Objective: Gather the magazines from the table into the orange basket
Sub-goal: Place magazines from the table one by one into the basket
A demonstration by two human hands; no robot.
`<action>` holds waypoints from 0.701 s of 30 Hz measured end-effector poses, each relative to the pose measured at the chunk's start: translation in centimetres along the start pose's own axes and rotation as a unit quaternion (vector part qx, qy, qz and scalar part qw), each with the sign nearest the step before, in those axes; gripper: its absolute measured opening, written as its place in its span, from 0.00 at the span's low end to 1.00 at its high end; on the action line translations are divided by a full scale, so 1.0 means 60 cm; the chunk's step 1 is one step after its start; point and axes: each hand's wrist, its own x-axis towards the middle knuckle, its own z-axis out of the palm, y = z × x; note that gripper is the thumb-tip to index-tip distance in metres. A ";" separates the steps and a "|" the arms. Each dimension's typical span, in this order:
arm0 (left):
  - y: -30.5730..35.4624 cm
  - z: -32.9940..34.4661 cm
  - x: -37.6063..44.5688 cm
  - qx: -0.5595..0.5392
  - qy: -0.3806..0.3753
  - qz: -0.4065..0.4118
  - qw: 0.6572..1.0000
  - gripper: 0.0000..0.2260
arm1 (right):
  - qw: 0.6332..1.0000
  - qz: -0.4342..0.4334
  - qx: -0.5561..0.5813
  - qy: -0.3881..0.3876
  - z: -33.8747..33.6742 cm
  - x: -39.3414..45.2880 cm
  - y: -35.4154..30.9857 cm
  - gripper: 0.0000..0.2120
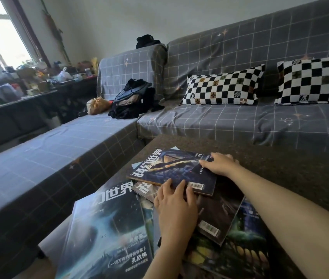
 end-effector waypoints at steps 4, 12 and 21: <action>-0.004 -0.003 -0.001 -0.037 -0.011 -0.057 0.998 0.23 | 1.000 0.000 -0.010 0.001 0.000 -0.003 -0.001 0.46; -0.005 -0.030 -0.004 -0.141 0.008 -0.115 0.983 0.26 | 0.992 0.003 -0.084 0.094 -0.026 -0.095 0.007 0.44; -0.030 -0.106 -0.068 -0.413 -0.062 -0.277 0.865 0.13 | 0.996 0.065 0.008 -0.058 -0.045 -0.261 0.009 0.24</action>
